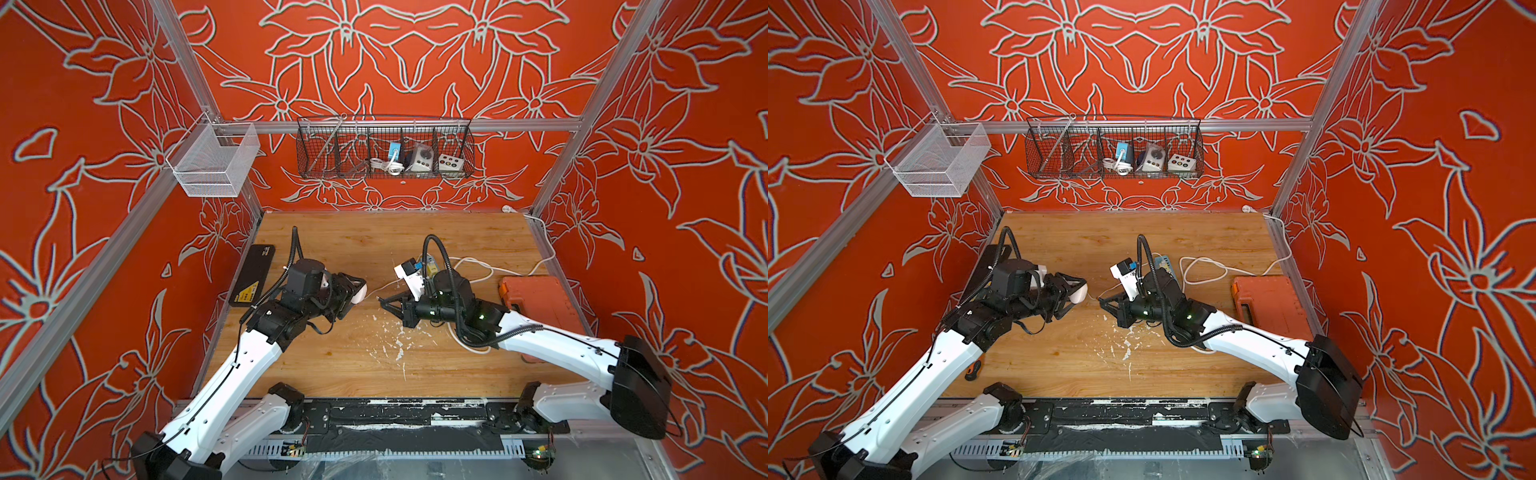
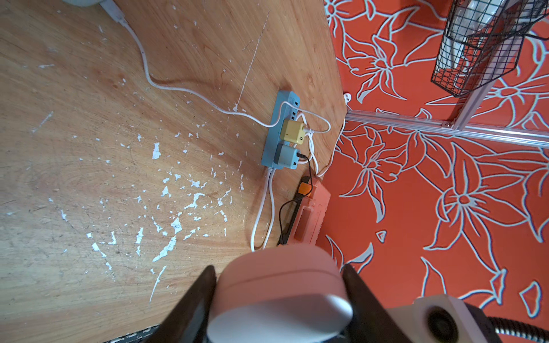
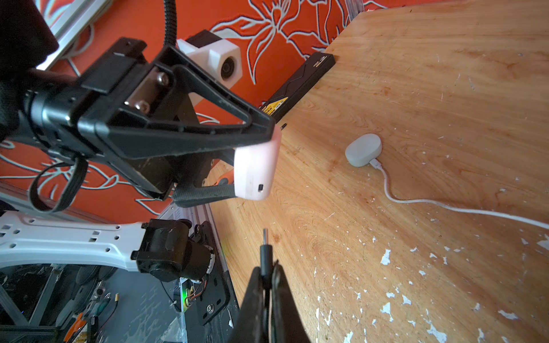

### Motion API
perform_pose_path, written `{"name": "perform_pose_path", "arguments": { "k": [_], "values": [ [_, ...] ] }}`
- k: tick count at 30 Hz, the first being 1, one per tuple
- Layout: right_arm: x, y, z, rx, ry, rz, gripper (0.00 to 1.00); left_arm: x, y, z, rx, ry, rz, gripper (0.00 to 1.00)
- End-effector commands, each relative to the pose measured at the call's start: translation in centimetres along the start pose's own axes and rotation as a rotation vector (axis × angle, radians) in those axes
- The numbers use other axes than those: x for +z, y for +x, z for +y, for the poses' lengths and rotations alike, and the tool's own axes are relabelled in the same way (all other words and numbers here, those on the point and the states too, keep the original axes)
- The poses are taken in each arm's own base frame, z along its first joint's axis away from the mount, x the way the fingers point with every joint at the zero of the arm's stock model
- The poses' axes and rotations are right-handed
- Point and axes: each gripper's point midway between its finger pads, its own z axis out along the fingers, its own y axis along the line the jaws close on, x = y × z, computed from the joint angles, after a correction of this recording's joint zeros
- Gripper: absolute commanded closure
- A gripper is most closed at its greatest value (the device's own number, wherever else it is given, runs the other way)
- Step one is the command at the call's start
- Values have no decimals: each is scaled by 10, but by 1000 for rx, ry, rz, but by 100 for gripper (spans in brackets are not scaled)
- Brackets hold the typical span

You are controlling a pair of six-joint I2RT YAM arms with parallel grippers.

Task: Charge the bluetooth headset
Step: Insert the charging cable into the bluetooth headset.

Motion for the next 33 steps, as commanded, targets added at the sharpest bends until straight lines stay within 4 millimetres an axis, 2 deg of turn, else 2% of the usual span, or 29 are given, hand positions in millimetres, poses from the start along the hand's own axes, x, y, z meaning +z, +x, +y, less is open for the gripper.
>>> {"name": "perform_pose_path", "arguments": {
  "k": [1,16,33],
  "values": [
    [5,-24,11,-4,-16,-70,99,-7,1,-10,23,26,-14,50],
    [19,-24,21,-2,-63,-67,99,-7,5,-15,29,46,-6,50],
    [19,-15,19,25,-73,-66,99,-8,5,-17,12,69,-15,50]
  ]
}}
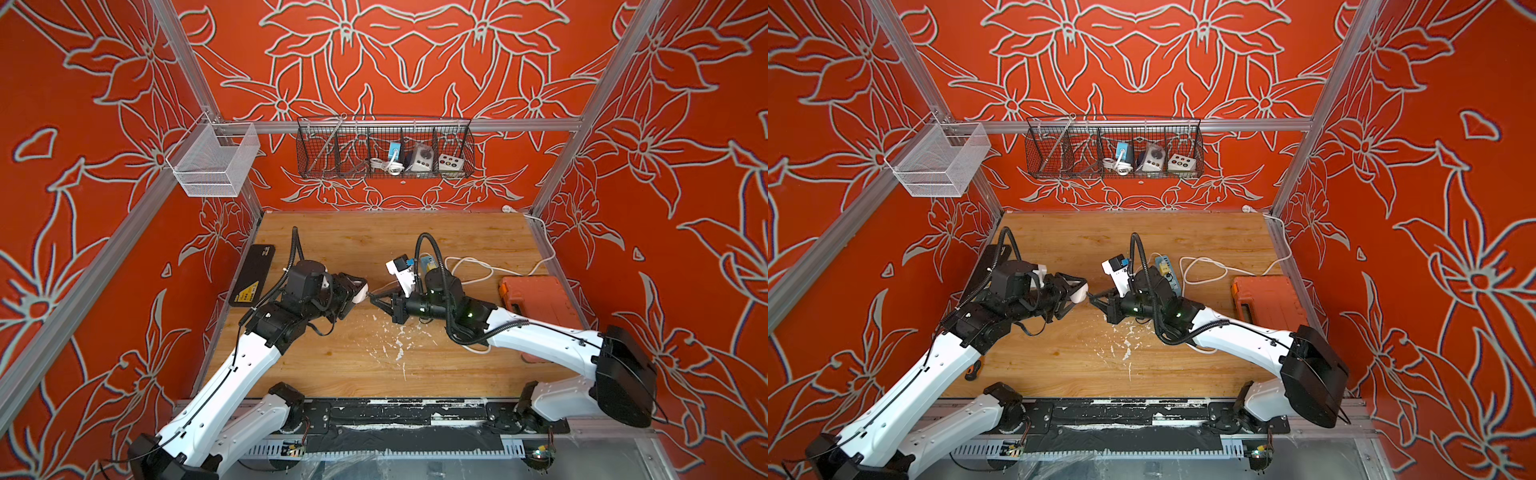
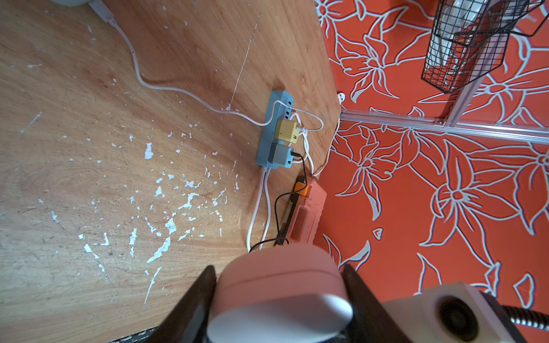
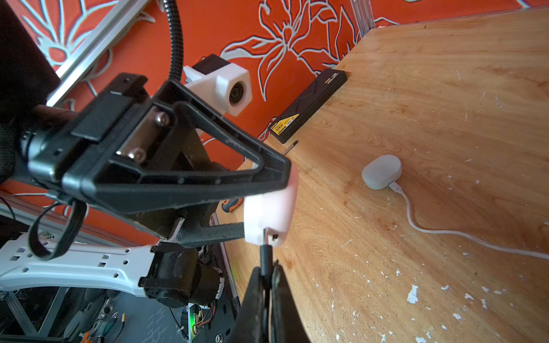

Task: Charge the bluetooth headset
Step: Insert the charging cable into the bluetooth headset.

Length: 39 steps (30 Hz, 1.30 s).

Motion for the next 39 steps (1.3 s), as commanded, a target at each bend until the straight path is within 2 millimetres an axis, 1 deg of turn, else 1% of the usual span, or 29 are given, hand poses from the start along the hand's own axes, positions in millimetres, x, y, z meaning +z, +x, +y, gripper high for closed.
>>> {"name": "perform_pose_path", "arguments": {
  "k": [1,10,17,26,32,39],
  "values": [
    [0,0,5,10,-24,-17,99,-5,0,-11,0,47,-8,50],
    [-3,4,0,15,-5,-22,100,-8,0,-11,-4,52,-19,50],
    [-4,-3,11,0,-44,-37,100,-2,2,-9,-15,48,2,50],
    [-2,-8,16,-2,-70,-43,100,-1,1,-6,-11,37,-1,50],
    [0,-7,7,3,-24,-39,100,-1,2,-7,-15,48,3,51],
    [1,-3,1,8,-5,-41,100,-4,2,-13,-17,73,1,51]
  ]
}}
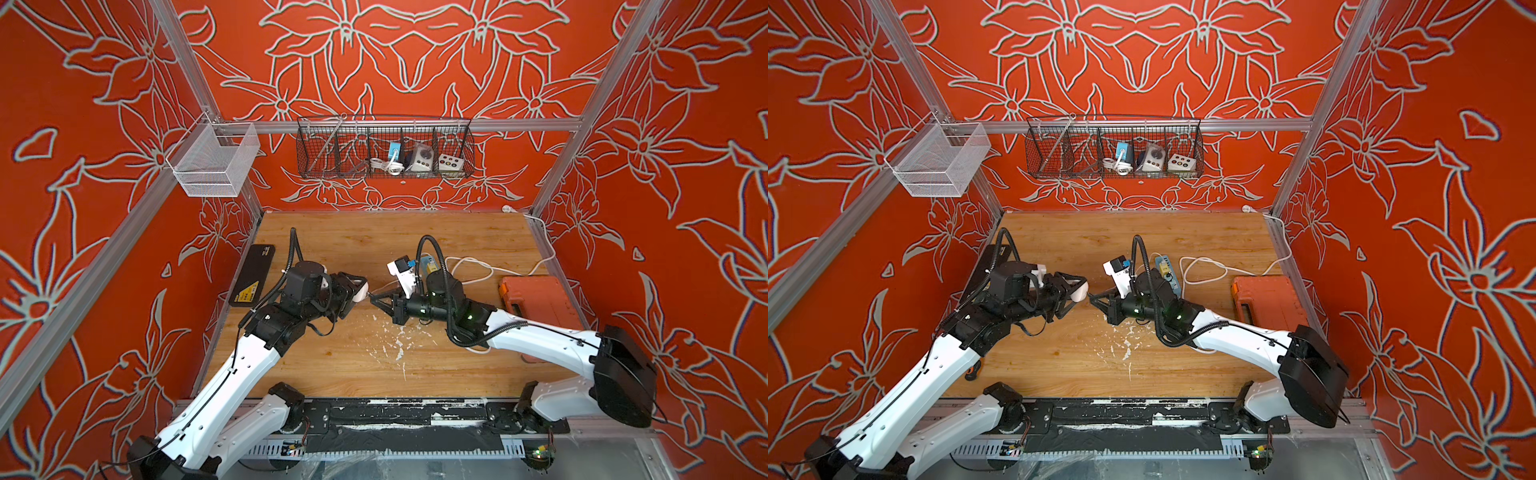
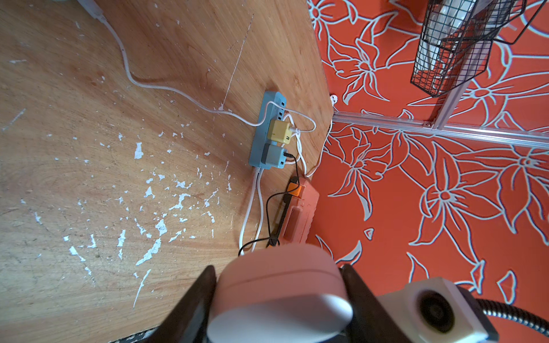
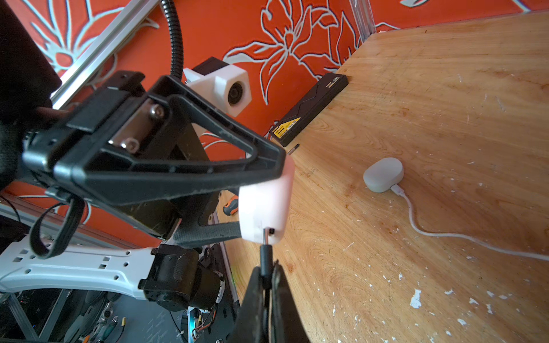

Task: Charge the bluetooth headset
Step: Insert the charging cable into the bluetooth headset.

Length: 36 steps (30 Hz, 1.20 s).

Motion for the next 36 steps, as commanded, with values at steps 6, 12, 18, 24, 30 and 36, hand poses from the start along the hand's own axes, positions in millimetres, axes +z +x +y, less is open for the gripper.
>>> {"name": "perform_pose_path", "arguments": {
  "k": [6,12,18,24,30,36],
  "values": [
    [1,-6,5,1,-4,-15,100,0,5,-9,-12,46,27,51],
    [3,-5,2,-4,10,-9,100,-1,8,-12,-8,56,44,51],
    [0,-13,2,-25,29,-31,100,2,12,-11,-7,52,68,53],
    [-7,-20,10,-42,14,-48,100,3,11,-3,-12,38,61,53],
    [-11,-22,11,-48,20,-61,100,6,11,-2,-15,34,66,53],
    [-9,-20,7,-40,31,-56,100,5,12,-4,-18,47,68,53]
  ]
}}
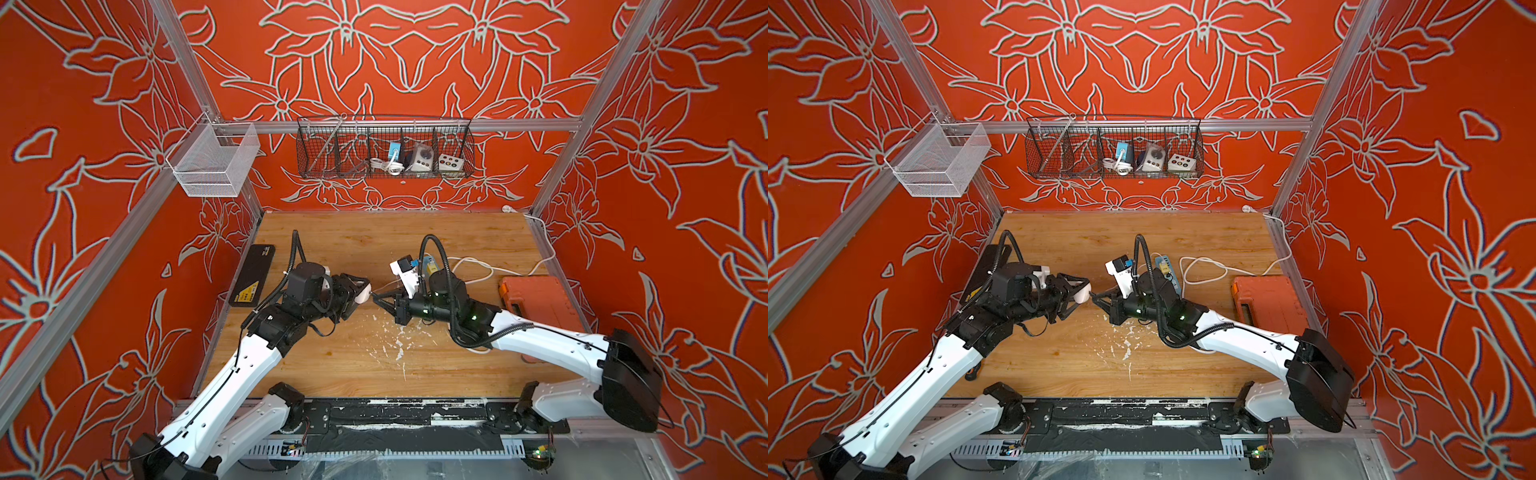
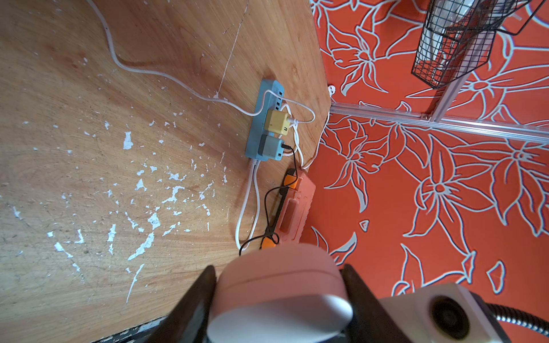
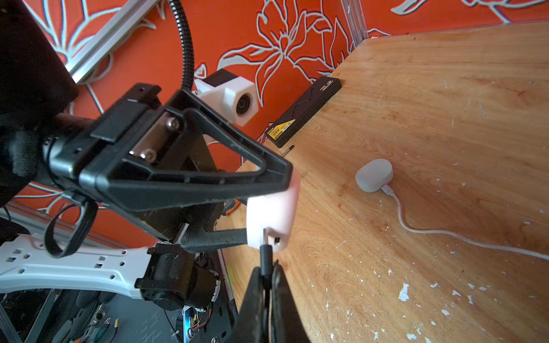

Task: Charge the bluetooth headset
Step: Insert the charging cable into the bluetooth headset.

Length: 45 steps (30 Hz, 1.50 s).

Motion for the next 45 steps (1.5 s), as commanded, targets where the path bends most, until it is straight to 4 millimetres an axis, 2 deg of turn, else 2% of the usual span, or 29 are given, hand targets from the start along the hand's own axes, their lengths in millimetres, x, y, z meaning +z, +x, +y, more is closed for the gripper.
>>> {"name": "perform_pose_path", "arguments": {
  "k": [1,19,33,45],
  "values": [
    [-1,-16,7,-18,-2,-44,100,-2,6,-7,2,34,25,53],
    [-10,-3,4,0,-3,-37,100,-4,3,-12,-16,61,8,53],
    [0,0,10,17,-58,-23,100,-2,5,-9,-20,58,20,53],
    [-2,3,-1,18,-4,-31,100,-4,4,-14,-21,77,17,53]
  ]
}}
